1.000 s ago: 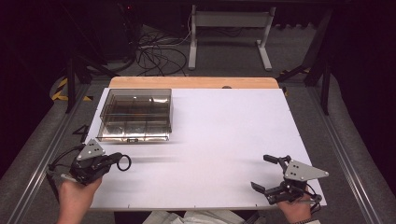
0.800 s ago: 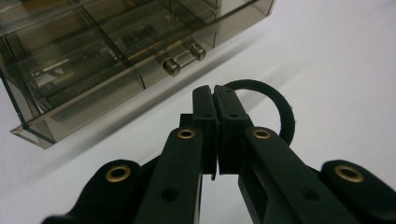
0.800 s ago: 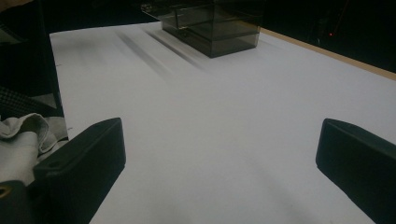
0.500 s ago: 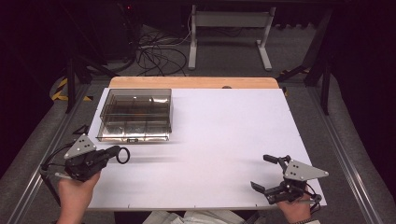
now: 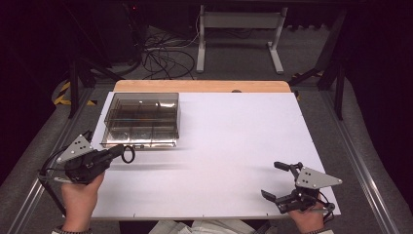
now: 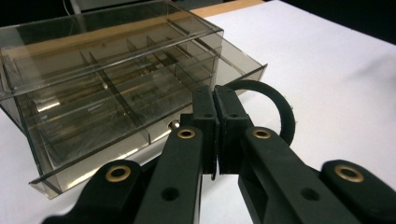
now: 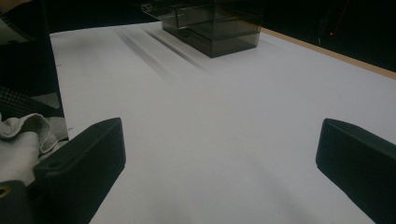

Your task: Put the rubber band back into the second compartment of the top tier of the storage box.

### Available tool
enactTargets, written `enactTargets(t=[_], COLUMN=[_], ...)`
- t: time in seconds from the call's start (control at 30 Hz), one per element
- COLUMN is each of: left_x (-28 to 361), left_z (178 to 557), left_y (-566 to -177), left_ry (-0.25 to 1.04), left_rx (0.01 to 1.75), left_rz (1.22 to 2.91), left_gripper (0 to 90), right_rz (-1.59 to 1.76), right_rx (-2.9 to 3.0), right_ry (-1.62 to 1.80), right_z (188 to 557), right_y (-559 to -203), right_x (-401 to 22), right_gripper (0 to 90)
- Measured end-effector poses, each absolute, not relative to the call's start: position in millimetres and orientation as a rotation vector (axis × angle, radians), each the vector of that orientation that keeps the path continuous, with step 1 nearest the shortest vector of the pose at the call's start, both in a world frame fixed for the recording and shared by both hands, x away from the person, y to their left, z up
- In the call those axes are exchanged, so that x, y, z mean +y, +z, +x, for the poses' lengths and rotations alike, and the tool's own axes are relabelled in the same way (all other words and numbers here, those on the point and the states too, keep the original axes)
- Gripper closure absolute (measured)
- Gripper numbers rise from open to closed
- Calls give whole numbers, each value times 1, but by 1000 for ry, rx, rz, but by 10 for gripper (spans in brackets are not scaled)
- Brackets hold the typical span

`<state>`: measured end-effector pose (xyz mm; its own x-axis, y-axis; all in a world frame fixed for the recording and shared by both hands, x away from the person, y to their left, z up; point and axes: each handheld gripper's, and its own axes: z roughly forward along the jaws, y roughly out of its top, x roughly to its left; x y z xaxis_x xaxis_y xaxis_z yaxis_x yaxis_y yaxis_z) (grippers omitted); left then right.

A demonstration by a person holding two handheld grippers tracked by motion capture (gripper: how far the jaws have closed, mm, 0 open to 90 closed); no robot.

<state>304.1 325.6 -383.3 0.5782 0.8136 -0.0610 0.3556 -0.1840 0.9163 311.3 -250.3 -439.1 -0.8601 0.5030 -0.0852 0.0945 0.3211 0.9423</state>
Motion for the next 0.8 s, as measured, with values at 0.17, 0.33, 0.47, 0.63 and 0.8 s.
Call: enactTargets(t=[0.17,0.33,0.47,0.63,0.8], left_x=[325,324,323,322,319], left_z=[305,306,306,308,313], left_y=[-382,-380,-379,-377,-375], left_ry=[565,575,581,590,603], left_rx=[955,947,943,940,940], left_rz=[1753,1744,1739,1742,1744], left_gripper=[883,883,884,883,883], right_rz=[532,533,532,529,528], right_rx=[2230,2229,2230,2230,2230], right_ry=[1552,1554,1551,1549,1549], right_z=[311,311,311,311,311], right_y=[-439,-439,-439,-439,-439], right_x=[-250,-251,-251,-250,-250], right_gripper=[22,22,22,22,22])
